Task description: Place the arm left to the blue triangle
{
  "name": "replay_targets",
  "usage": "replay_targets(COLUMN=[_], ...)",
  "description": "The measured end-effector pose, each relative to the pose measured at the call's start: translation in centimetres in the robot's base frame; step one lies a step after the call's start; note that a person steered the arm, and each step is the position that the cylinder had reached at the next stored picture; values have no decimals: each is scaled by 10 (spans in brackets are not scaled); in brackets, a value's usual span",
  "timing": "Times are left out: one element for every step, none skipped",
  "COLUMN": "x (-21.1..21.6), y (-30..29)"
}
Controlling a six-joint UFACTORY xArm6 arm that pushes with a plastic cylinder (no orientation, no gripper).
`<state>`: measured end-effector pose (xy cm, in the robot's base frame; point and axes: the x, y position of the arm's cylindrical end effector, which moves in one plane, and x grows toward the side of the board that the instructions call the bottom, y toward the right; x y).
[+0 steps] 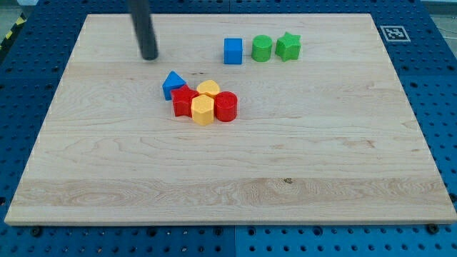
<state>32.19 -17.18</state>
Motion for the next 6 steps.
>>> replay_targets(x=[18, 40, 68, 83, 83, 83], y=[-6, -5, -5, 3, 21, 26])
